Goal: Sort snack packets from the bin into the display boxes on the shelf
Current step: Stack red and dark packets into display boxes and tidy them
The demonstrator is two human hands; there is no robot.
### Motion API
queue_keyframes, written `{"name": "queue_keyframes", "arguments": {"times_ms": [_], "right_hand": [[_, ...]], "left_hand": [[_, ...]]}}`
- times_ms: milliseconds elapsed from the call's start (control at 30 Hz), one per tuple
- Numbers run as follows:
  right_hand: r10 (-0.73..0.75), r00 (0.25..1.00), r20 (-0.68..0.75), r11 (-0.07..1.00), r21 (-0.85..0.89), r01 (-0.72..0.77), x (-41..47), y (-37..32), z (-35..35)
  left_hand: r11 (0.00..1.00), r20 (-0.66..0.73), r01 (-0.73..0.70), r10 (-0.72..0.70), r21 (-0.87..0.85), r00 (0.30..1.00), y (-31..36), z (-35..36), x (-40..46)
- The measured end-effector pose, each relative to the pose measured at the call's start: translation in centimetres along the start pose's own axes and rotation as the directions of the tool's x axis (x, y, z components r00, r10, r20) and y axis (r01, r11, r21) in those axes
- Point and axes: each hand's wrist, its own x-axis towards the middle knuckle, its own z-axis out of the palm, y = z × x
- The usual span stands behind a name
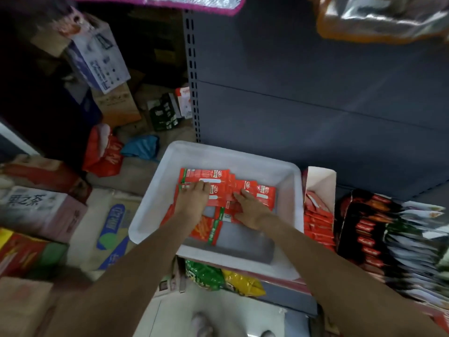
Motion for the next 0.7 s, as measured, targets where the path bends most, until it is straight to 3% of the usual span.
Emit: {"name": "queue_keyframes", "arguments": {"times_ms": [100,167,200,233,300,400,433,500,533,700], "right_hand": [[-0.027,0.999,-0.036,0.999,0.041,0.029,0.0,0.1,-0.6],[-0.071,0.985,-0.158,0.980,0.173,0.098,-0.5,0.1,-1.1],[-0.078,0.967,-0.241,0.952,0.272,0.144,-0.9,0.1,-1.5],[-0.067,0.945,-0.321,0.907,0.375,0.192,-1.5,-0.1,-2.0],[-0.003,0.906,-0.423,0.764,0.583,0.275,-2.8,-0.3,-3.2],[0.138,0.886,-0.442,0.407,0.841,0.356,-4.7,0.1,-5.5],[0.179,0.881,-0.438,0.343,0.867,0.361,-5.3,0.5,-6.2],[0.237,0.860,-0.452,0.351,0.865,0.357,-6.2,1.8,-7.4],[0.260,0.842,-0.473,0.381,0.851,0.361,-6.7,2.5,-7.9],[0.332,0.696,-0.637,0.548,0.731,0.407,-10.2,6.6,-9.8]], "left_hand": [[0.997,-0.058,-0.064,0.066,0.038,0.996,-0.6,0.0,0.0],[0.993,-0.097,-0.077,0.068,-0.085,0.993,-0.9,-0.6,-0.1],[0.971,-0.116,-0.078,0.053,-0.224,0.992,-0.8,-1.3,-0.2],[0.910,-0.128,-0.089,0.040,-0.404,0.991,-0.7,-2.1,-0.4],[0.687,-0.130,-0.110,0.023,-0.718,0.991,0.0,-4.1,-0.9],[0.426,-0.106,-0.098,0.004,-0.899,0.994,2.0,-7.3,-1.4],[0.329,-0.071,-0.066,-0.003,-0.942,0.997,2.8,-8.2,-1.5],[0.150,0.007,0.002,0.035,-0.989,0.999,4.1,-9.6,-1.5],[0.126,0.028,0.021,0.060,-0.992,0.998,4.7,-9.9,-1.4],[0.187,0.006,-0.017,0.120,-0.982,0.993,8.5,-10.8,-0.6]]}}
